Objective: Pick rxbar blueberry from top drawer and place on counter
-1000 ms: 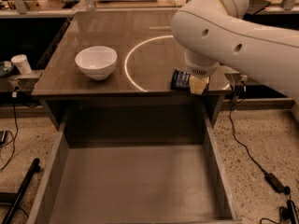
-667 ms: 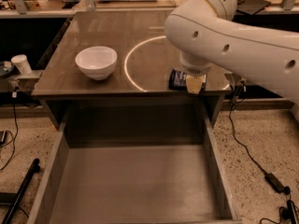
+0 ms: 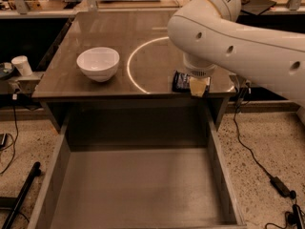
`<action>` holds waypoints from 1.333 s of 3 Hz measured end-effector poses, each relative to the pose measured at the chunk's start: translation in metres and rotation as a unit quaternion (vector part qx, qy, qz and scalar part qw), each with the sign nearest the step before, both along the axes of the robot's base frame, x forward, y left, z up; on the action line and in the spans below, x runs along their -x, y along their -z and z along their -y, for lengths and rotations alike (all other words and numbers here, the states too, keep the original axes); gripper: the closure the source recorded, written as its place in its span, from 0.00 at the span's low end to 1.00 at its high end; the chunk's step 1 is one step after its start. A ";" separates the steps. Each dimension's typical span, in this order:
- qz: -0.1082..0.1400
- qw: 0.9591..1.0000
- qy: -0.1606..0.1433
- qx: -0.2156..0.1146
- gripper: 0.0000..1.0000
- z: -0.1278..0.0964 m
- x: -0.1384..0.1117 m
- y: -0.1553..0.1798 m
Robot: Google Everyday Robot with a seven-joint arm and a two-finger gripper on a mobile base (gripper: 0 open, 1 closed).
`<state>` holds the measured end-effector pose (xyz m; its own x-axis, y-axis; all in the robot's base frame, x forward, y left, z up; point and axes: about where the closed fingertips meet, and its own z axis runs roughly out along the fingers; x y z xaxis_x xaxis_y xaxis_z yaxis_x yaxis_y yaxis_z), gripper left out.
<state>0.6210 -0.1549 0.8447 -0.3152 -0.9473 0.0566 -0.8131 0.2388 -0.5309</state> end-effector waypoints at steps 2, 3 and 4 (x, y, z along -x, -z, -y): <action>0.000 1.000 0.000 0.000 0.22 0.000 0.000 0.000; 0.000 1.000 0.000 0.000 0.00 0.000 0.000 0.000; 0.000 1.000 0.000 0.000 0.00 0.000 0.000 0.000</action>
Offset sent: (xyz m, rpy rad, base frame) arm 0.0000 0.0000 0.0000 0.0000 0.0000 0.0000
